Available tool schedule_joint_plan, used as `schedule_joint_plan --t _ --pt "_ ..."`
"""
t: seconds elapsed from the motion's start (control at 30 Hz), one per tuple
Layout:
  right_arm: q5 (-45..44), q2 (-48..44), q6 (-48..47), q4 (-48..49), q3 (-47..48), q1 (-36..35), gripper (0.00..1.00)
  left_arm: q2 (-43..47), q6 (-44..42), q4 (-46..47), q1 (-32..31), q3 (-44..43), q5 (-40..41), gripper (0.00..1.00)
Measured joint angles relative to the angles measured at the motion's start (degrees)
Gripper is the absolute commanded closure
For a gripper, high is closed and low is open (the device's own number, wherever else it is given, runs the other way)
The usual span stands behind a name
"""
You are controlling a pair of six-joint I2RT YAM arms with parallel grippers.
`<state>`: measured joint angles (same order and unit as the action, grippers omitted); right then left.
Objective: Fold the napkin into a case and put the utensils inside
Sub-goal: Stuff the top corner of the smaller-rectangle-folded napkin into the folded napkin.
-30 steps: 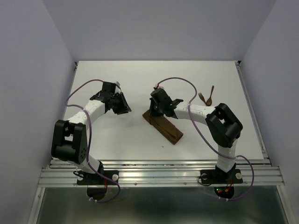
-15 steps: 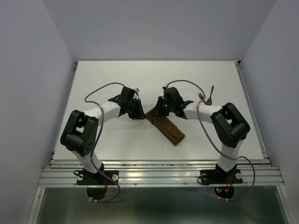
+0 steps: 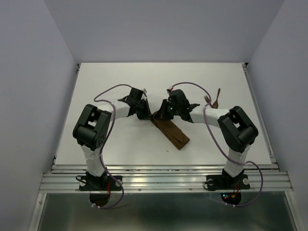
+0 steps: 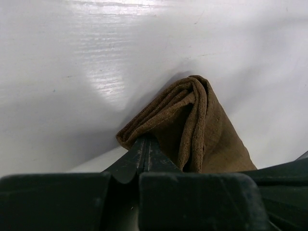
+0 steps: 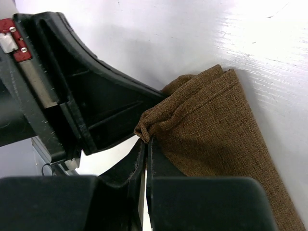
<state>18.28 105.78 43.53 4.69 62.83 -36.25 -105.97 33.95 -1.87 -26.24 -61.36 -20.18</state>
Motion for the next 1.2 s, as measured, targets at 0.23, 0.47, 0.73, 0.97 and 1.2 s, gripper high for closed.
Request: schedule_joint_plan --t 0.23,0.47,0.73,0.97,1.2 --pt "0.52 -1.99 0.02 0.31 -1.31 1.01 0.99 -1.97 1.07 0.94 0.07 -1.46 -1.01 1.00" --pt "1.31 -3.76 0.04 0.61 -4.00 3.13 0.99 -1.44 1.92 2.67 0.09 -0.02 -1.18 1.00" --pt "2.86 -3.82 0.37 2.36 -5.92 4.00 0.99 -0.11 1.38 1.75 -0.46 1.01 -0.37 1.00" --pt "6.88 -2.58 1.36 4.61 -5.95 5.09 0.99 2.08 -1.36 -1.68 -2.82 1.01 3.10 0.83" --pt "10.73 -1.51 2.40 6.73 -6.23 6.51 0.99 3.80 -5.70 -5.33 -5.51 -0.48 5.92 0.68"
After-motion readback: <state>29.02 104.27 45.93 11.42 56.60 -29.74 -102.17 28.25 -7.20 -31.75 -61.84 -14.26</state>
